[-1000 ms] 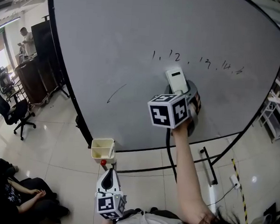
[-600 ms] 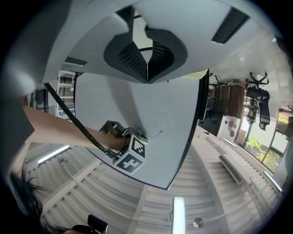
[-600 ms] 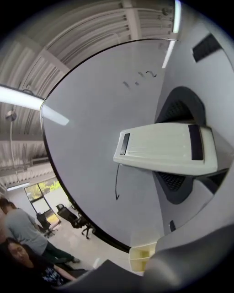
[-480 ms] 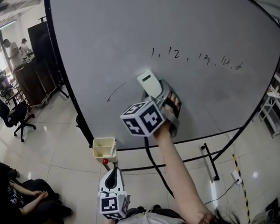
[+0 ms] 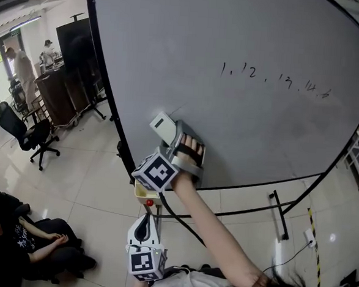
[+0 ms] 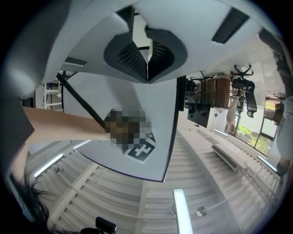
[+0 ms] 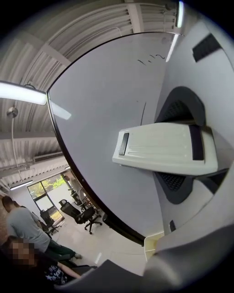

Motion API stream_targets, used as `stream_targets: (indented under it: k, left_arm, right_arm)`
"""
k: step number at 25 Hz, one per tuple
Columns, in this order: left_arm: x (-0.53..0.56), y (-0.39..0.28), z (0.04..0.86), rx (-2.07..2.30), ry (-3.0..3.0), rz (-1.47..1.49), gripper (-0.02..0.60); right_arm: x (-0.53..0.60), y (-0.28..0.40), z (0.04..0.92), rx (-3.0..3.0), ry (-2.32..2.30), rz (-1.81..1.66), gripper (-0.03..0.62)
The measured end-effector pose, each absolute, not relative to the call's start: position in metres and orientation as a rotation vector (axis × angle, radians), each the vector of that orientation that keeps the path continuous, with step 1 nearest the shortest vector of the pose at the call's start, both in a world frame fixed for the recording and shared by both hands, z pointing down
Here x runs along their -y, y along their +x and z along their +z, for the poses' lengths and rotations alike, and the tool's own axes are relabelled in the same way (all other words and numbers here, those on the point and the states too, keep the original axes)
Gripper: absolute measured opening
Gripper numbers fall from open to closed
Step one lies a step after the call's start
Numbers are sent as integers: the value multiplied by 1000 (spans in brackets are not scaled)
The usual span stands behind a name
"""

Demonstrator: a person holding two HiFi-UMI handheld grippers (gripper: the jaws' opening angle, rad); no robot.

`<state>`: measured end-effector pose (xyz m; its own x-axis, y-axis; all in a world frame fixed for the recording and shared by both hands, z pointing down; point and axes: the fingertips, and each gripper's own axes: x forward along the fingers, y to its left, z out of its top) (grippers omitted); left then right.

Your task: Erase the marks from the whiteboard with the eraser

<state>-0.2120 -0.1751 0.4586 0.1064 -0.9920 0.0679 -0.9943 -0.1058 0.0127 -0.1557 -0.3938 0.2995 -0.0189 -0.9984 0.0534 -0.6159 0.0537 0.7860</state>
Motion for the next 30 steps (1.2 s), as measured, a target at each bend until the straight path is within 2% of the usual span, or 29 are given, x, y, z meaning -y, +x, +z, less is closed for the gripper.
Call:
stream_targets:
  k: [6,8,16,23,30]
  left_arm:
    - [166,-242,470,2107,2191,57,-2]
    - [165,-247,473,2111,2171,53,-2]
    - [173,-238,469,2077,2206,24,-2]
    - [177,-235,472,2064,2201,22,-2]
    - [176,-229,470,2048,2194,-12,-2]
  right_arm:
    - [407,-107,275,1764,1789,-545,285]
    - [404,-100,266,1697,1828,-579,282]
    - [400,-134,322,1627,1606,-694,282]
    - [406,-81,262,1682,1833,-540,281]
    - [398,-168,348,1550,1466,-780,282]
